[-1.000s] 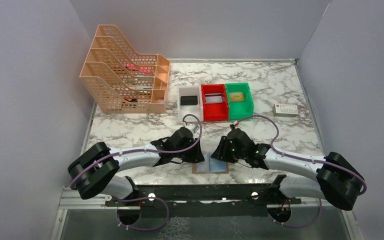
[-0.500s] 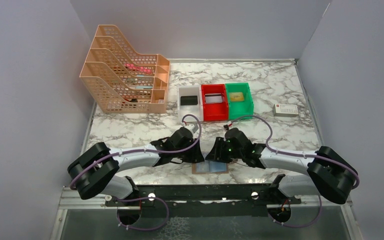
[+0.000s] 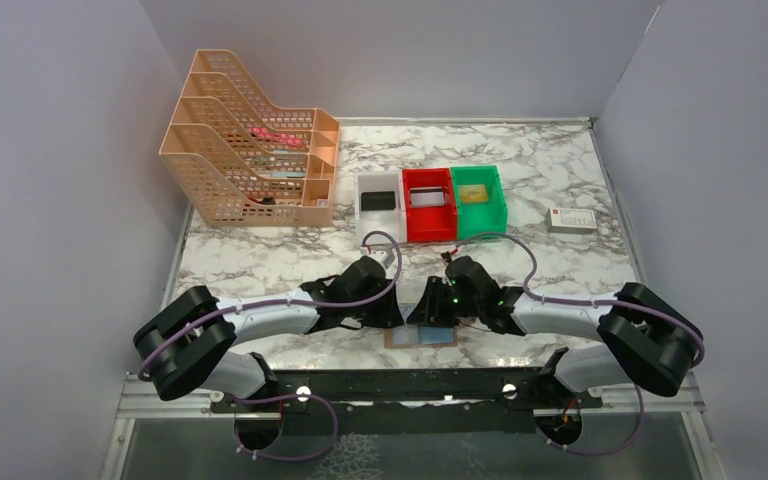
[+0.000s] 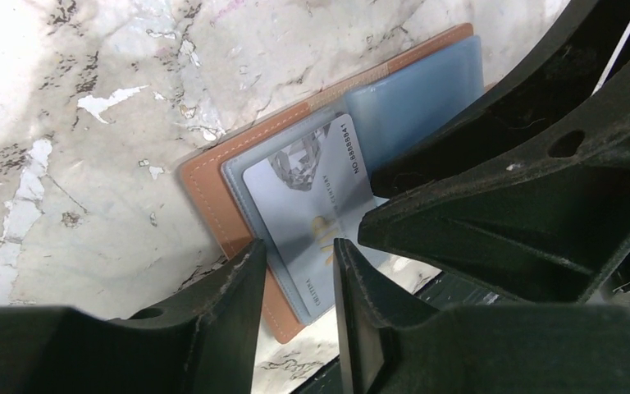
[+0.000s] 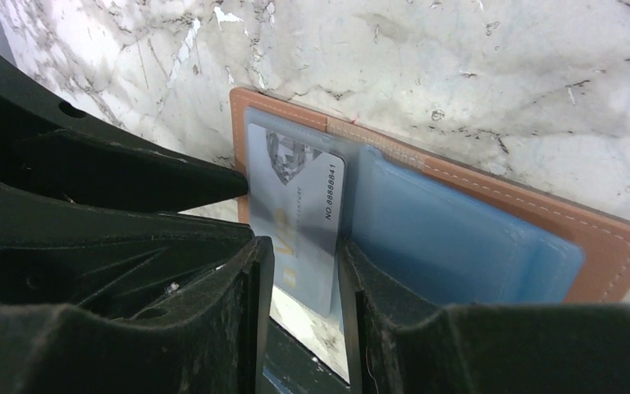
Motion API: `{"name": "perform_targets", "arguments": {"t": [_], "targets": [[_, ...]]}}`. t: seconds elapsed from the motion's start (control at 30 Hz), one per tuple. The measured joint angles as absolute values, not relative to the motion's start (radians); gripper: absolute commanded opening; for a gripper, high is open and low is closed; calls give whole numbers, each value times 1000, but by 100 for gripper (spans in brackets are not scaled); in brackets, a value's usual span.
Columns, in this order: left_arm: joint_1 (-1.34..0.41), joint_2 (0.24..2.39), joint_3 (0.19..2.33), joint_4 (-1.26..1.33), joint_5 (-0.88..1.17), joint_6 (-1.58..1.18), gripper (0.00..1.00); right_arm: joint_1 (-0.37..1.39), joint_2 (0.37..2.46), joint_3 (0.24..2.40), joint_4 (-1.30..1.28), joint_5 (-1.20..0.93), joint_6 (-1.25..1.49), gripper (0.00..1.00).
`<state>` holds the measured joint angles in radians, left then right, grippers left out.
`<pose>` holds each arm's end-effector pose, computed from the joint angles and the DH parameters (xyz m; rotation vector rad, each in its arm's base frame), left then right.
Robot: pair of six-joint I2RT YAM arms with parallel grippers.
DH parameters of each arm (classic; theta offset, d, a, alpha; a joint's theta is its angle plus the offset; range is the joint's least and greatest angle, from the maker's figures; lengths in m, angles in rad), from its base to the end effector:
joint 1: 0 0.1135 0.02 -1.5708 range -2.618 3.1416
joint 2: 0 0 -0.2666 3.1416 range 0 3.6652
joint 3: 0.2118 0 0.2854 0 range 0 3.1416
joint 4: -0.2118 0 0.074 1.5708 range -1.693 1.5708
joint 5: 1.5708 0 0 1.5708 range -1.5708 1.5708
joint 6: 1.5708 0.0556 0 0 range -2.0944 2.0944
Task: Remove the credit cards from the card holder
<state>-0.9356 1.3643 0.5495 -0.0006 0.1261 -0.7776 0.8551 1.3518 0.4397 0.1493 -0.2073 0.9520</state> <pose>0.1658 -0.2367 0.1186 0.2699 2.5844 -0.8862 0.1706 0.2136 0.1011 0.0105 2.6051 1.0415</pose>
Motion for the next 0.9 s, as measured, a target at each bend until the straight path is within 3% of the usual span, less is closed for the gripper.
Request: {"name": "perform_targets", "arguments": {"t": [0.23, 0.6, 0.8, 0.9], "targets": [[-938, 1380, 550, -4, 126, -776, 31, 855, 1376, 436, 179, -215, 976, 39], [-937, 1393, 550, -1, 121, -759, 0, 846, 1370, 392, 229, -214, 1013, 21], [-939, 1394, 550, 2, 115, -759, 0, 841, 1360, 342, 298, -216, 1044, 3], [-943, 1393, 550, 2, 104, -759, 0, 840, 1359, 334, 308, -224, 1049, 1]]}}
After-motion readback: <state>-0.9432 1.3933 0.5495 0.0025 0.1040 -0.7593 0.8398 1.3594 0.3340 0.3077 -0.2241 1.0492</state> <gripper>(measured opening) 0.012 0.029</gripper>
